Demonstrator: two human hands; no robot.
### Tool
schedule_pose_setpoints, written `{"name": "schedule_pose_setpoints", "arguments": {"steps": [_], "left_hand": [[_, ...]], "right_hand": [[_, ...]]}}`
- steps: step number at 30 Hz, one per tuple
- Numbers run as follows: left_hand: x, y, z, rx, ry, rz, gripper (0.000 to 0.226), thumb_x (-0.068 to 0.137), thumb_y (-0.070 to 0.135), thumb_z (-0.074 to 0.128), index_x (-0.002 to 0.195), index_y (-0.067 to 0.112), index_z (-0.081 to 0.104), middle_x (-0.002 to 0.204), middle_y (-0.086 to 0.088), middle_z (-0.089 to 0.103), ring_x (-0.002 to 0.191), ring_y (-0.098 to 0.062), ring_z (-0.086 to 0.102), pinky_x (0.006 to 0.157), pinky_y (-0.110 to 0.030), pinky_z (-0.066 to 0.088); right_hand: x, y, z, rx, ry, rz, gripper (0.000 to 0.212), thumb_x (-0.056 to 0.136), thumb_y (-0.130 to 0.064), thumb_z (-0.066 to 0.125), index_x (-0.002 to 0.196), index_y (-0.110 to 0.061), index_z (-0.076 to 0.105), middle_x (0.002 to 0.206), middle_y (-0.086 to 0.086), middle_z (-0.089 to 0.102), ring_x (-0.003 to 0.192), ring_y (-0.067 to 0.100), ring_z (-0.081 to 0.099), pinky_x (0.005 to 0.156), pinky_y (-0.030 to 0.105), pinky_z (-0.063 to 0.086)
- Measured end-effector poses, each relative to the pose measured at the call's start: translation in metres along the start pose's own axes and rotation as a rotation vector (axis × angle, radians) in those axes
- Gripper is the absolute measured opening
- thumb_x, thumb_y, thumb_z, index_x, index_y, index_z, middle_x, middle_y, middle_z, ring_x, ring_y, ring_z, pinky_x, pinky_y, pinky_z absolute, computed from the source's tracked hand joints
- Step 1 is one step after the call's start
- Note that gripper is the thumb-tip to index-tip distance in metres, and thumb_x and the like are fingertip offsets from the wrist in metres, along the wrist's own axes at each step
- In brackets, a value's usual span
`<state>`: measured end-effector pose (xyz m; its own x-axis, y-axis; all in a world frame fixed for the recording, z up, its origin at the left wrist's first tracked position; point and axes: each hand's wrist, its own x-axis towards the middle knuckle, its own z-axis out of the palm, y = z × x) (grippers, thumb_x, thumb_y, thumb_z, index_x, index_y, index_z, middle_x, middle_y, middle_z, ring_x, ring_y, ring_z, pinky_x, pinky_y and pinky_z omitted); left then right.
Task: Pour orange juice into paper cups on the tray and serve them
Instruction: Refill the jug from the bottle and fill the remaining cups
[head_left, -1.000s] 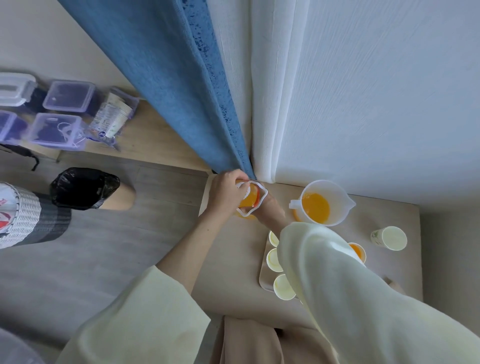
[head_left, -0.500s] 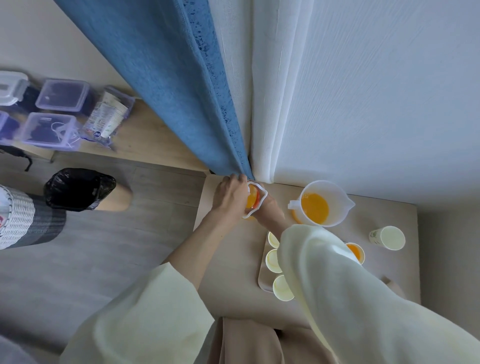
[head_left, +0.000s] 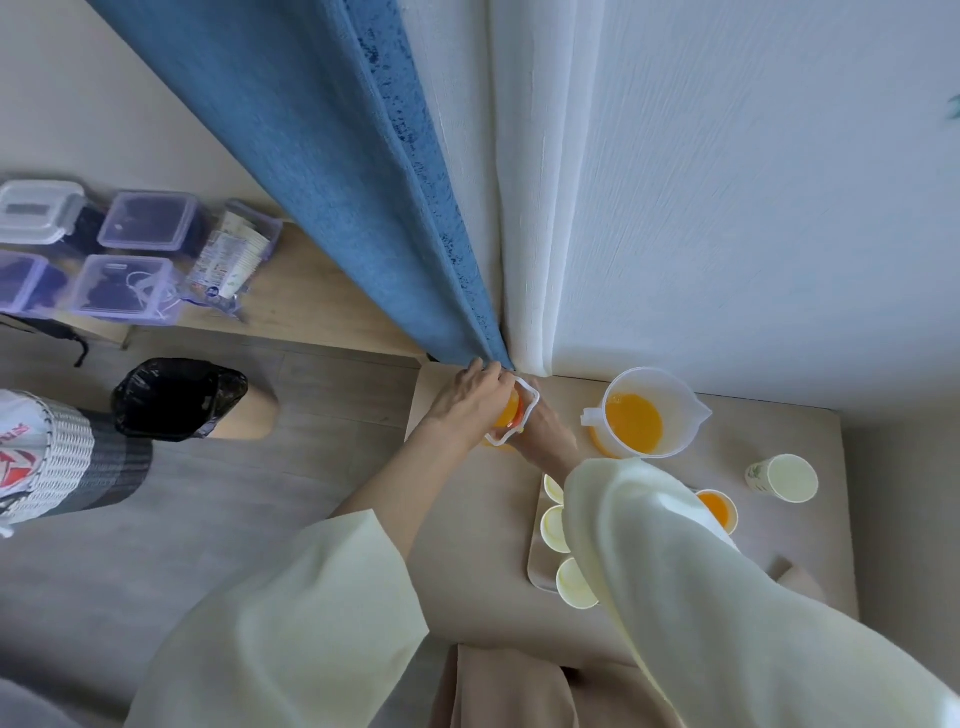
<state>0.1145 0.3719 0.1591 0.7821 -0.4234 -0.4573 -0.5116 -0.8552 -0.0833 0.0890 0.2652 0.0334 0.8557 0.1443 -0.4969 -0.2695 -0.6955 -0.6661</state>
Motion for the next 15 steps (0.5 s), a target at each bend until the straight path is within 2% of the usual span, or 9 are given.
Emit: {"name": "schedule_pose_setpoints", "arguments": {"steps": [2,3,5,7,9,11,14,15], "left_hand": [[-0.002,0.008,-0.002,-0.06,-0.015,-0.09,0.056,0.082,0.007,0.067,0.132,0.006,0.042,0.126,-0.012,0.047,0.118,-0.028,0.045,0.094,-0.034,0.039],[-0.004,0.011,0.001,-0.071,-0.007,-0.145,0.054,0.082,0.008,0.067,0.131,0.007,0.044,0.125,-0.011,0.047,0.117,-0.028,0.046,0.094,-0.035,0.038],[-0.006,0.025,0.004,-0.07,0.158,-0.224,0.047,0.077,0.008,0.069,0.121,0.01,0.053,0.115,-0.009,0.054,0.106,-0.026,0.053,0.085,-0.033,0.042],[-0.006,0.046,0.002,-0.091,0.339,-0.187,0.037,0.063,0.001,0.067,0.098,0.013,0.065,0.095,-0.007,0.06,0.084,-0.023,0.059,0.069,-0.031,0.046],[-0.002,0.07,0.0,-0.135,0.453,-0.078,0.033,0.055,-0.006,0.055,0.081,0.014,0.062,0.085,-0.006,0.058,0.074,-0.024,0.058,0.063,-0.031,0.045],[0.0,0.094,-0.002,-0.211,0.439,-0.013,0.033,0.055,-0.011,0.051,0.077,0.012,0.058,0.085,-0.009,0.057,0.075,-0.027,0.059,0.062,-0.031,0.047],[0.007,0.118,0.008,-0.308,0.252,-0.013,0.033,0.076,-0.011,0.046,0.102,0.008,0.056,0.109,-0.013,0.051,0.1,-0.03,0.053,0.082,-0.035,0.042],[0.01,0.124,0.014,-0.32,0.185,-0.034,0.034,0.082,-0.009,0.043,0.109,0.009,0.053,0.114,-0.012,0.048,0.105,-0.029,0.049,0.086,-0.034,0.04]], "right_hand": [[-0.019,0.005,-0.005,0.097,0.058,0.045,0.104,0.068,-0.055,0.074,0.15,-0.031,0.015,0.154,0.0,0.027,0.138,0.022,0.035,0.106,0.046,0.039],[-0.026,0.01,-0.004,0.181,0.066,0.119,0.102,0.073,-0.048,0.076,0.152,-0.021,0.016,0.152,0.005,0.031,0.137,0.024,0.035,0.108,0.041,0.036],[-0.046,0.029,-0.012,0.266,0.074,0.279,0.068,0.085,-0.034,0.07,0.14,-0.008,0.039,0.133,0.014,0.053,0.123,0.029,0.049,0.099,0.032,0.037],[-0.063,0.052,-0.024,0.368,0.083,0.431,0.036,0.089,-0.03,0.062,0.11,-0.001,0.062,0.101,0.016,0.067,0.098,0.031,0.064,0.083,0.031,0.044],[-0.076,0.074,-0.035,0.58,0.133,0.566,0.031,0.084,-0.031,0.058,0.087,0.0,0.063,0.078,0.016,0.065,0.07,0.03,0.062,0.065,0.031,0.045],[-0.081,0.091,-0.046,0.847,0.223,0.708,0.032,0.089,-0.035,0.057,0.092,-0.004,0.058,0.076,0.016,0.062,0.067,0.028,0.062,0.06,0.03,0.049],[-0.075,0.11,-0.061,1.037,0.318,0.805,0.047,0.092,-0.049,0.056,0.104,-0.003,0.055,0.089,0.019,0.063,0.086,0.033,0.068,0.074,0.039,0.058],[-0.074,0.117,-0.067,1.041,0.326,0.817,0.048,0.092,-0.048,0.057,0.103,-0.002,0.057,0.089,0.018,0.064,0.084,0.031,0.068,0.073,0.037,0.058]]}}
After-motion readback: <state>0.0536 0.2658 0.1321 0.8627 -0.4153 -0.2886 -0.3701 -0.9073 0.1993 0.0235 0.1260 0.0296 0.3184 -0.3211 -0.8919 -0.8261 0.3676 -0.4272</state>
